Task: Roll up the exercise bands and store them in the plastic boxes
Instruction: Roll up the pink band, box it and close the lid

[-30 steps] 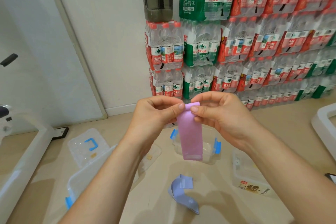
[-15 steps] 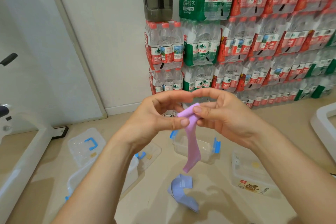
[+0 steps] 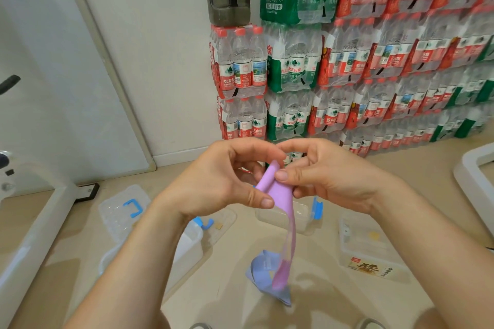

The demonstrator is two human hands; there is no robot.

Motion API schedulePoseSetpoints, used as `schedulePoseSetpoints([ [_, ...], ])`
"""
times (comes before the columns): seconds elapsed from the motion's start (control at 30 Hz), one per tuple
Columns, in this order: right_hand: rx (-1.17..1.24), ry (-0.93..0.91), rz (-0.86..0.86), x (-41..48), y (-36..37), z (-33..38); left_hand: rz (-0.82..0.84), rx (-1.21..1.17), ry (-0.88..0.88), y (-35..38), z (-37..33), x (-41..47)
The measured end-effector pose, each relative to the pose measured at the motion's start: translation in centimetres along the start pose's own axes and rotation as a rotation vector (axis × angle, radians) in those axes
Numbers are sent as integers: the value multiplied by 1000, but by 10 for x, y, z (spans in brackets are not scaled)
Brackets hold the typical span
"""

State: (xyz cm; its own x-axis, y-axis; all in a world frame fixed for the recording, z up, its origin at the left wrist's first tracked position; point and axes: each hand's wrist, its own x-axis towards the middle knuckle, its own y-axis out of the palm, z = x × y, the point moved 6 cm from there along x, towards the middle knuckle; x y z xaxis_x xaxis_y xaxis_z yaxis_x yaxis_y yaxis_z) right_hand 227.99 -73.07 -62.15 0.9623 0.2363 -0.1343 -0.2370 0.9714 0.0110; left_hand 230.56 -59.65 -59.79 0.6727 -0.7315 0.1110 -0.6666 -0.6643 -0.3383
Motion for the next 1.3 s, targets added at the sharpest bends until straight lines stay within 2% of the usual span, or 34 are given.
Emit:
schedulePoseSetpoints([
  [0.27, -75, -1, -96, 3, -1, -4, -42, 207, -6, 2, 1, 2],
  [0.4, -28, -69, -169, 4, -5, 0, -85, 44, -21, -3, 6, 3],
  [0.5, 35, -142, -246, 4, -9, 5, -181, -114, -74, -12, 12, 2],
  [0.67, 35, -214, -339, 4, -8, 7, -292, -187, -166, -17, 22, 2],
  [0.87, -99, -202, -364, 4, -2, 6, -404, -169, -183, -24, 24, 3],
  [1.1, -47, -191, -383, 4, -4, 7, -499, -97, -151, -26, 18, 2],
  [1.3, -14, -172, -363, 3, -5, 6, -471, -57, -146, -25, 21, 3],
])
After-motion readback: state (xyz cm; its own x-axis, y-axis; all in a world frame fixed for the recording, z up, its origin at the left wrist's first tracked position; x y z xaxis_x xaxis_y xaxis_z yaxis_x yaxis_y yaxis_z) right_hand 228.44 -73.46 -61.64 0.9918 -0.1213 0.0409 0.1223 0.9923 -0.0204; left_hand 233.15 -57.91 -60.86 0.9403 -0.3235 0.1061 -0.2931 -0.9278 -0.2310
